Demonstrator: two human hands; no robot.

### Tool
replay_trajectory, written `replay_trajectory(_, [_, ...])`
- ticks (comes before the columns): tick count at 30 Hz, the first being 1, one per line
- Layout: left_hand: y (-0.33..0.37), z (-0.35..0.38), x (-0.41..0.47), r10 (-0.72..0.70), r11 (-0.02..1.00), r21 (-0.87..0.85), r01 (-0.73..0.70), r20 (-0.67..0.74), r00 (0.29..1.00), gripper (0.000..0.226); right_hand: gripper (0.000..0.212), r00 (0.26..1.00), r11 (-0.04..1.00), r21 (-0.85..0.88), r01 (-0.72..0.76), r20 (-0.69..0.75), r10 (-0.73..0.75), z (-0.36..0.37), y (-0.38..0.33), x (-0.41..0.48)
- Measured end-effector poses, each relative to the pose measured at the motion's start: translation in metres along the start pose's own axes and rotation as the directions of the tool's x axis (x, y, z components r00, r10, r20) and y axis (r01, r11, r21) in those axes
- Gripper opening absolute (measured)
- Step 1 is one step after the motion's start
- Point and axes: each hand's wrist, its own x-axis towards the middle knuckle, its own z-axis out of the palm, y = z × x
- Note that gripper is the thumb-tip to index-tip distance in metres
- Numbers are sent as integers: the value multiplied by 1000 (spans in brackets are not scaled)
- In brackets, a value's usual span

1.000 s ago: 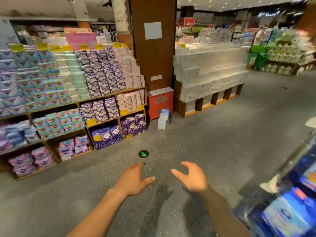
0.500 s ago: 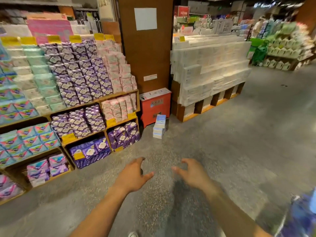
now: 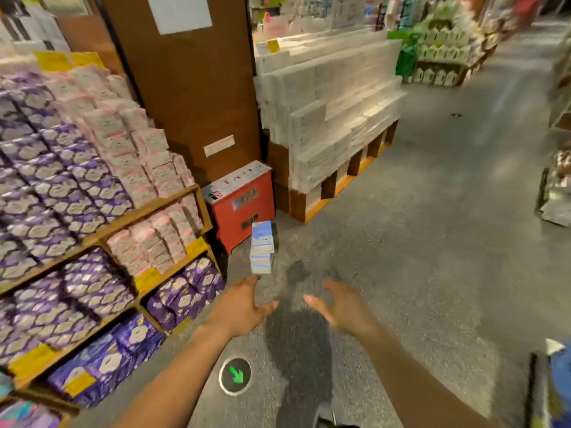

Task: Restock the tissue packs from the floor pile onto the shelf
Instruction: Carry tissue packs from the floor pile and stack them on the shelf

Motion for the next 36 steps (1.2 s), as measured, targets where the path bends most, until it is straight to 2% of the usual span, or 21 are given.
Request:
replay_trajectory(6, [-25,-18,160,-38,999,-37,40,38,999,83,83,1000,999,36,-13,29,12,-28,-14,174])
replay_trajectory(9, [-35,-37,232,-104,994,-38,106,39,994,82,87,998,999,34,-6,57,4,-54,-33,255])
replay_trajectory(13, [-47,-64,319,-127,989,-70,127,0,992,73,70,993,1000,13,9,121,-10,-81,-55,356])
replay_trajectory(16, [-64,-70,373,-171,982,-85,171,5,985,74,79,989,999,-31,-15,144,19,-86,-68,419])
replay_trajectory(20, [-98,-63,440,-243,967,-52,247,85,966,79,77,981,988,-151,-21,189,49,-72,-80,493])
replay_trajectory(26, [-168,-71,565,-218,971,-61,232,177,960,79,58,968,967,-252,-39,232,99,-57,-108,613])
replay_trajectory(29, [-198,-75,633,-189,978,-42,204,233,954,72,69,971,954,-297,-46,211,113,-50,-121,685])
replay_trajectory(36, [-264,-35,762,-199,977,-14,214,315,928,77,81,965,949,-310,-51,228,127,-4,-114,831])
